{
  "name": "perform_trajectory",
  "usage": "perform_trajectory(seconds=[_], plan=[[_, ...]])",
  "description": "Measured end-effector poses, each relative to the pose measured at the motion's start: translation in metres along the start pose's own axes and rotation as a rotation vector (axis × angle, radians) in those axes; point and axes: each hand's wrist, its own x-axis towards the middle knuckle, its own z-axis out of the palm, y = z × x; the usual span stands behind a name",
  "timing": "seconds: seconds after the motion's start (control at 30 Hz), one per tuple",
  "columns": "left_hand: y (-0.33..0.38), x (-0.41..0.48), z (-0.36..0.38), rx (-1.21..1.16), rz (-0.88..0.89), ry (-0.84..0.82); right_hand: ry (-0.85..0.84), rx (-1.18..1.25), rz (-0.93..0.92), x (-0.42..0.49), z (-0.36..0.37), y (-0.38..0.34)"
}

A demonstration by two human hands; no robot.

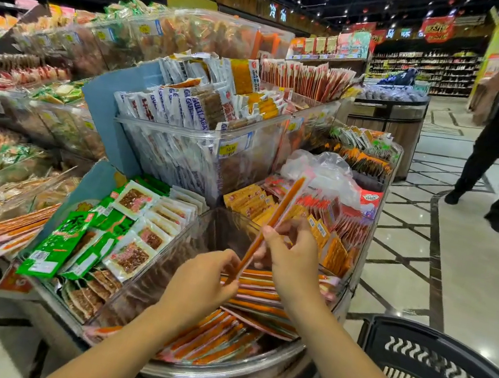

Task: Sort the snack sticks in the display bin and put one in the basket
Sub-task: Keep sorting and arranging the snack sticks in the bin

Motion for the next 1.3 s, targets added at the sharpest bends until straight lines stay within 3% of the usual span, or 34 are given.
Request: perform_trajectory(seconds=[0.27, 0.5, 0.73, 0.87, 0.93, 1.1, 1.3], plan=[[-0.026, 0.025, 0.024, 0.277, -0.016, -0.099, 0.034, -0.291, -0.012, 0.004, -0.032, 0.005], [-0.032, 0.047, 0.046, 0.304, -0.067, -0.064, -0.018, -0.407, 0.005, 0.007, -0.066, 0.011], [-0.034, 0.047, 0.058, 0.146, -0.085, -0.168, -0.098, -0.841, -0.123, 0.009, -0.078, 0.019], [-0.032, 0.042, 0.052, 0.168, -0.084, -0.250, -0.123, -1.248, -0.260, 0.007, -0.074, 0.020], [-0.032, 0.041, 0.046, 0.172, -0.083, -0.265, -0.149, -1.339, -0.292, 0.007, -0.074, 0.018], [-0.033, 0.038, 0.018, 0.140, 0.000, -0.079, -0.139, -1.343, -0.335, 0.005, -0.067, 0.016], [-0.059, 0.025, -0.032, 0.168, 0.132, 0.199, -0.258, -1.228, -0.352, 0.005, -0.038, 0.014]])
